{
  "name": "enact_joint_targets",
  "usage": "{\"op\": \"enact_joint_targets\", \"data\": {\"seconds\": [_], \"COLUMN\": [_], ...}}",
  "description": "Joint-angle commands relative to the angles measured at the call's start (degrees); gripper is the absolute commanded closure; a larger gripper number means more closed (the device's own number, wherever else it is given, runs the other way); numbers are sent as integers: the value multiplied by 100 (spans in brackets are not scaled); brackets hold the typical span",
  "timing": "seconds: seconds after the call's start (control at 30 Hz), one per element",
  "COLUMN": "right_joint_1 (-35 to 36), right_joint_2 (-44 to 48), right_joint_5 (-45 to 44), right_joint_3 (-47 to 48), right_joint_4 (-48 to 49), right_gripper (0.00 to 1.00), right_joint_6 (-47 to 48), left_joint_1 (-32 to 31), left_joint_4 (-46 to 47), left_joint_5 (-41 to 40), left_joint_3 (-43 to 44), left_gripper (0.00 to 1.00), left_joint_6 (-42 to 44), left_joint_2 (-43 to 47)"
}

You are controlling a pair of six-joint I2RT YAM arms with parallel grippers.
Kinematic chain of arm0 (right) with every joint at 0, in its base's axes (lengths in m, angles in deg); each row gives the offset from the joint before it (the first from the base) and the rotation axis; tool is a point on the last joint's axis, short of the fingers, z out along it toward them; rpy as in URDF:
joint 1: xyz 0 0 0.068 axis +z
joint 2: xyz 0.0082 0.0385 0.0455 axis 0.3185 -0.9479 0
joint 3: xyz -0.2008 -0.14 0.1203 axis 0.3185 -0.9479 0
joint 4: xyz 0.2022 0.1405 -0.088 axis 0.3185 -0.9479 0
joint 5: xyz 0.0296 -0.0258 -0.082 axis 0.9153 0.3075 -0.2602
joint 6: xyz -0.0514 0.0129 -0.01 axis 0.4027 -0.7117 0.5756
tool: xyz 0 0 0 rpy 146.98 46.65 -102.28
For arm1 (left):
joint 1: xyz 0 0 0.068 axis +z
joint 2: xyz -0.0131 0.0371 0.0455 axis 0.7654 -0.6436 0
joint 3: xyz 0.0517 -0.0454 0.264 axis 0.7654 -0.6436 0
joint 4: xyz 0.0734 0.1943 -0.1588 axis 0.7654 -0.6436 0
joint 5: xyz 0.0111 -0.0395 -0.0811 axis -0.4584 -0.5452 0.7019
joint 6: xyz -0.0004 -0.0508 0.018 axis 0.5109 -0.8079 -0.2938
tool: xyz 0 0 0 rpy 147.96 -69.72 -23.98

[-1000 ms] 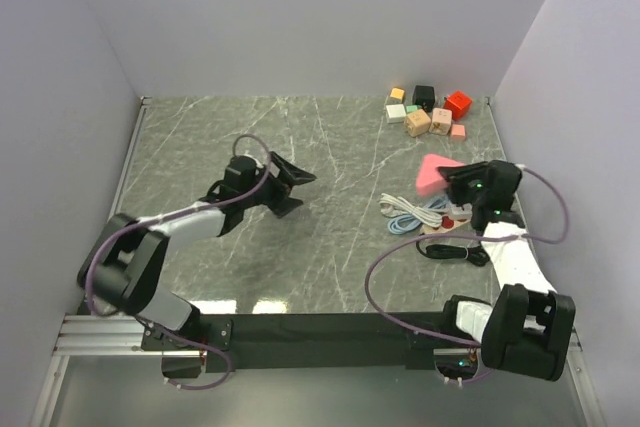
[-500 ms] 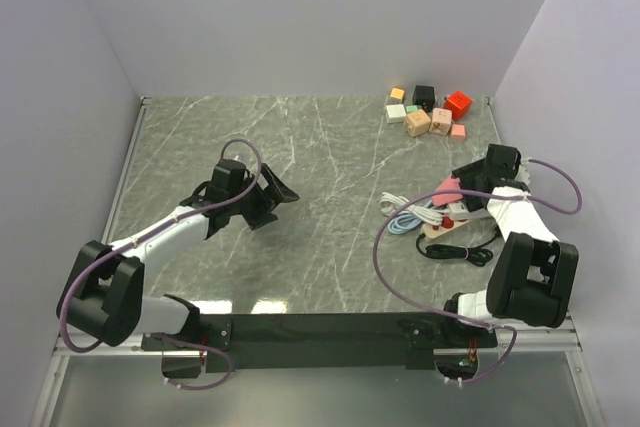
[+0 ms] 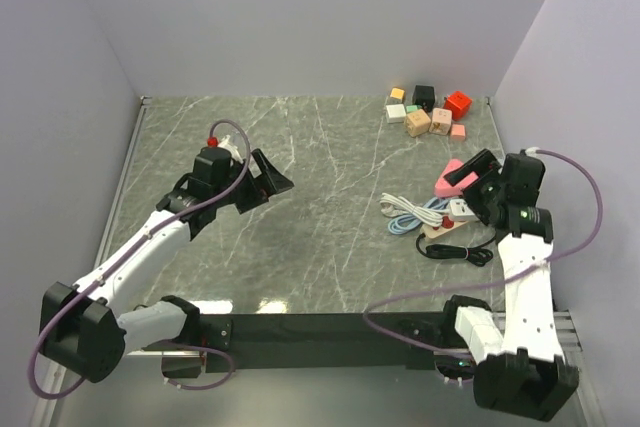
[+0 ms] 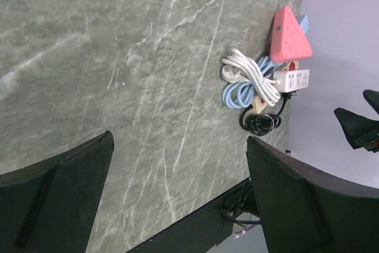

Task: Pull the plug off the socket

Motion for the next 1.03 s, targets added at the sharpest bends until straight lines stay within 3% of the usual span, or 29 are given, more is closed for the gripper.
{"op": "enact_joint_targets", "data": {"seconds": [0.0,0.27,0.57,0.73,1.0], "right_joint_1": [261,736,1035,1035,1035], "right_joint_2": [642,2033,4430,4846,4636], "right_joint_5": [815,-18,297,465,289], "right_joint_3": [-139,-509,-1010,-1195,-1265], "right_joint_4": [-380,-1003,-968,-1399,-1171], "right_gripper": [3,1,0,0,0], "right_joint_6": [714,802,679,626,503], "left_joint_1": [19,19,19,19,19], "left_joint_4": [-161,-538,-837,-934,-855], "left_joint_5": [-70,-132,-334,-369,-710], "left_joint_3": [287,805,1359,1553,1711], "left_gripper": [1,1,1,1,0], "left_joint_6": [399,953,1331,1489,1779], "left_joint_2": [237,333,623,641,799]}}
